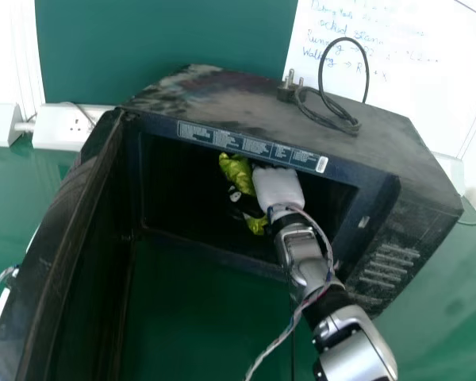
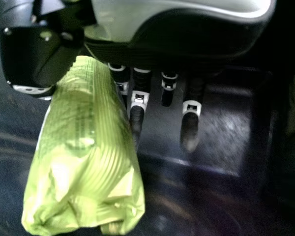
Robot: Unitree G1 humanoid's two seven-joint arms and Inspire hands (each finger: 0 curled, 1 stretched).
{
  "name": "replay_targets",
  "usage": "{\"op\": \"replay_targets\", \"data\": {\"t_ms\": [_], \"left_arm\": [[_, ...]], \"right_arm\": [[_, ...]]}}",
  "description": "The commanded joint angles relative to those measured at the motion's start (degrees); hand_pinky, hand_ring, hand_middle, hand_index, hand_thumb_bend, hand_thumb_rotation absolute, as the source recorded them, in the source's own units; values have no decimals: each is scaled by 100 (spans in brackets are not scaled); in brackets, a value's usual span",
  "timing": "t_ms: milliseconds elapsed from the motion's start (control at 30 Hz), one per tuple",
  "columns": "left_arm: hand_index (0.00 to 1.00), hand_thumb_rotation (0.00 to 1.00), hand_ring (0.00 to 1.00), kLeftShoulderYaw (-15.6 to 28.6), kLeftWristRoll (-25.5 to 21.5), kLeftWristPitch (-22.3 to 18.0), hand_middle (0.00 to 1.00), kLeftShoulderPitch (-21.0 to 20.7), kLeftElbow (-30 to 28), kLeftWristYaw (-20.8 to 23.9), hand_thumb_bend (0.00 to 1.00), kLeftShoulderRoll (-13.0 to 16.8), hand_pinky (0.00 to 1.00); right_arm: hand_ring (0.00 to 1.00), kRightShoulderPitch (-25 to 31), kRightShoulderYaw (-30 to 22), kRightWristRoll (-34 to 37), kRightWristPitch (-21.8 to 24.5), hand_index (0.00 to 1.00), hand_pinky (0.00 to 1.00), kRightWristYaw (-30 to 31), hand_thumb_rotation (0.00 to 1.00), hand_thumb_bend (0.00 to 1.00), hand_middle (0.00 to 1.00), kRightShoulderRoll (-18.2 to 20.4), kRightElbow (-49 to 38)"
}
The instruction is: Put biscuit inside oven
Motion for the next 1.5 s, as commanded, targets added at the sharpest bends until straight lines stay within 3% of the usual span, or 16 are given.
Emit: {"op": "replay_targets", "data": {"t_ms": [0,100,133,200,233,333,500,800,1100,1333,1467], "left_arm": [[50,7,35,3,-42,-11,43,48,-13,-30,51,-11,31],[50,7,36,6,-52,22,43,44,-16,-45,51,3,31],[50,7,36,10,-63,22,43,37,-7,-57,51,5,31],[50,7,35,7,-10,1,43,37,-1,-13,51,18,31],[50,7,35,6,-2,19,43,40,-13,0,51,20,31],[50,7,35,5,-11,18,43,31,1,-23,51,24,31],[50,7,35,13,-35,-10,43,21,36,-58,51,16,31],[50,7,35,24,-84,-5,43,7,43,-106,51,6,31],[50,7,35,17,-11,-21,43,-5,57,-38,52,17,31],[49,7,35,21,-23,-43,43,-20,94,-60,52,23,31],[50,7,35,21,-10,-71,43,-35,123,-49,52,25,31]], "right_arm": [[20,-60,-47,247,197,62,13,266,0,55,47,15,-213],[31,79,-24,413,587,77,21,674,0,56,48,38,-666],[41,136,5,443,723,79,29,873,24,71,53,31,-865],[55,278,52,465,986,82,43,1319,44,81,65,-10,-1323],[63,373,80,460,1076,83,52,1533,50,85,71,-65,-1599],[75,647,142,403,1361,88,63,2193,63,91,80,-244,-2418],[84,1057,268,131,1884,94,70,3237,79,99,90,-540,-3657],[95,1839,135,-267,2591,100,79,4561,85,100,100,-874,-5573],[100,2441,-34,-810,2986,100,83,5613,85,98,100,-1001,-7161],[100,3013,-279,-1256,2609,100,80,6255,88,100,100,-1352,-8434],[98,3326,-716,-1084,2212,100,78,6760,88,99,100,-1641,-9298]]}}
